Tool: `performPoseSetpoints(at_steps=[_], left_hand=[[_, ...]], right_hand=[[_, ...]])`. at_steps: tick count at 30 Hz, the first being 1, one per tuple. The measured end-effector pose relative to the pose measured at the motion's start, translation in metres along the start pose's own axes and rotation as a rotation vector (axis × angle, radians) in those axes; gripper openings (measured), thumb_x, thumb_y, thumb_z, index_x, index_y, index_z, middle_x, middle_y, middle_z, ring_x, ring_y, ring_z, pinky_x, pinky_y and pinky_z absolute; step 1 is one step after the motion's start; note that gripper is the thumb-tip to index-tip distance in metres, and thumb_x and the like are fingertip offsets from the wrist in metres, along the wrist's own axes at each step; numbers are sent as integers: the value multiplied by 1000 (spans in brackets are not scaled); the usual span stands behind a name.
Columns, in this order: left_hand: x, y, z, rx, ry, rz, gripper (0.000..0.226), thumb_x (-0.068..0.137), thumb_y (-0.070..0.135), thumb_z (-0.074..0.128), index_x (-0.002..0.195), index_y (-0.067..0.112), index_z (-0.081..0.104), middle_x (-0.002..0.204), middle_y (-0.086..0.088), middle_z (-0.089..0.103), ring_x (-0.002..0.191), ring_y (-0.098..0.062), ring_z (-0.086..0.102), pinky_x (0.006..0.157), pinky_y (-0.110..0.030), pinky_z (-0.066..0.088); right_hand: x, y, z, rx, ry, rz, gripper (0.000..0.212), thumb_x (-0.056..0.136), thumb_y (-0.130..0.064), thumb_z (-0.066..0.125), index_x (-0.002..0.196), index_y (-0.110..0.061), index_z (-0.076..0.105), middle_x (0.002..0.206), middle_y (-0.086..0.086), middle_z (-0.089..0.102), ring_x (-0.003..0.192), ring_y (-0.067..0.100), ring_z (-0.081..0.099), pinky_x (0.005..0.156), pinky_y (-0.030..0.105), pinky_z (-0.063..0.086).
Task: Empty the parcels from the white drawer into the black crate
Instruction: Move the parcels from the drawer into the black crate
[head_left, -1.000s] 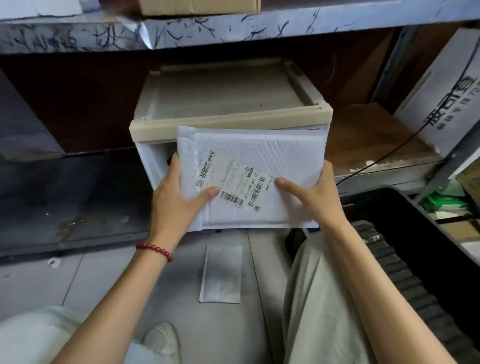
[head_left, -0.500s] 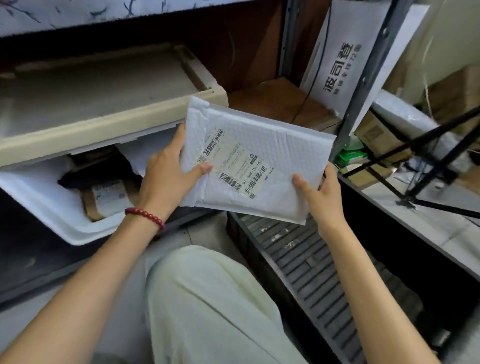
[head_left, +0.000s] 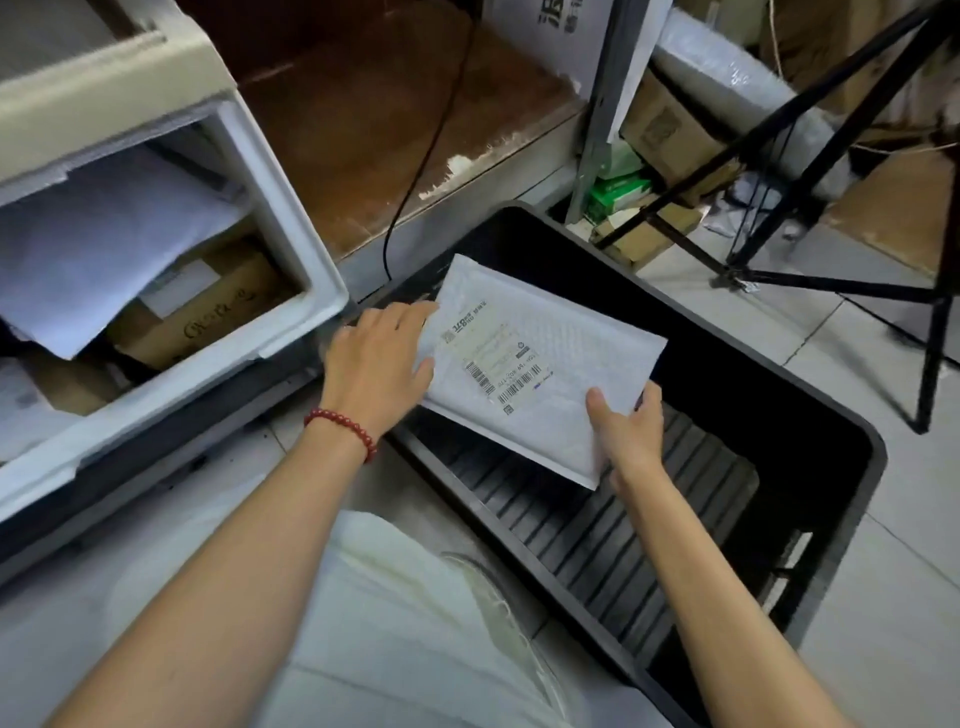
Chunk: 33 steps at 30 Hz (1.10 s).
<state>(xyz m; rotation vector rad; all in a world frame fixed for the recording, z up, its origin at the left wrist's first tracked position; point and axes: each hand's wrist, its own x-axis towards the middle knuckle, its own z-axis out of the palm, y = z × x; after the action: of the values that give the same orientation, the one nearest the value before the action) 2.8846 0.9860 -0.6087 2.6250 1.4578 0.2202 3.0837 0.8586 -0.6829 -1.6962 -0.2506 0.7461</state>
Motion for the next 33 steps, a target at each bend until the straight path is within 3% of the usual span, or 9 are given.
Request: performPoseSetpoints(at_steps=[3, 7, 11, 13, 17, 21, 23, 27, 33], left_hand=[[4, -9, 6, 95, -8, 12, 52, 92, 35, 54, 141, 26, 40, 135, 3, 53, 123, -20, 48, 98, -39, 35], [5, -28, 7, 97, 26, -26, 42, 92, 36, 55, 132, 24, 50, 126, -1, 60, 118, -25, 51, 94, -41, 36], [3, -46, 9, 70, 42, -109, 41, 91, 35, 55, 130, 22, 52, 121, -3, 62, 114, -28, 52, 91, -42, 38], [3, -53, 8, 60, 52, -142, 40, 92, 35, 55, 130, 22, 51, 121, -3, 62, 115, -27, 51, 91, -42, 39], [-2, -63, 12, 77, 39, -165, 41, 92, 35, 57, 130, 21, 52, 120, -4, 62, 114, -27, 53, 91, -42, 40], [-10, -70, 12, 93, 16, -191, 42, 91, 34, 57, 130, 21, 52, 120, -4, 62, 114, -27, 52, 91, -41, 41], [-17, -72, 10, 103, 9, -202, 41, 90, 35, 58, 129, 22, 52, 120, -3, 62, 115, -27, 51, 91, -41, 40], [-31, -84, -2, 107, 36, -278, 37, 90, 36, 57, 124, 22, 53, 116, -4, 62, 112, -28, 52, 90, -42, 40], [-58, -113, -31, 72, 75, -435, 42, 89, 39, 56, 128, 21, 53, 122, -4, 61, 115, -28, 53, 88, -42, 43]], right_hand=[[5, 30, 8, -30, 3, 134, 35, 91, -5, 62, 118, -13, 41, 115, 5, 57, 98, 18, 57, 85, 30, 46], [7, 58, 37, -40, -19, 271, 38, 95, -4, 54, 129, -9, 37, 118, 7, 52, 100, 19, 52, 87, 30, 44], [9, 77, 70, -160, -216, 346, 48, 94, 5, 42, 140, -6, 30, 134, 10, 52, 115, 25, 53, 104, 41, 44], [13, 80, 83, -278, -331, 401, 53, 92, 7, 40, 143, 0, 25, 142, 15, 46, 128, 30, 47, 110, 41, 39], [23, 74, 82, -811, -508, 486, 69, 101, -21, 38, 148, 11, -1, 158, 20, 18, 144, 35, 23, 117, 39, 22], [21, 72, 73, -1215, -778, 369, 58, 105, -34, 27, 148, 5, 23, 158, 21, 20, 146, 33, 20, 118, 34, 17], [12, 73, 73, -1337, -823, 300, 62, 104, -44, 25, 152, -3, 21, 158, 20, 19, 147, 33, 16, 119, 37, 15], [-6, 64, 85, -1223, -770, -17, 60, 102, -49, 30, 155, -26, 16, 162, 6, 14, 148, 28, 11, 118, 41, 16], [-25, -6, 112, -1036, -607, -455, 56, 98, -52, 38, 148, -26, 35, 154, 1, 36, 141, 26, 30, 112, 43, 28]])
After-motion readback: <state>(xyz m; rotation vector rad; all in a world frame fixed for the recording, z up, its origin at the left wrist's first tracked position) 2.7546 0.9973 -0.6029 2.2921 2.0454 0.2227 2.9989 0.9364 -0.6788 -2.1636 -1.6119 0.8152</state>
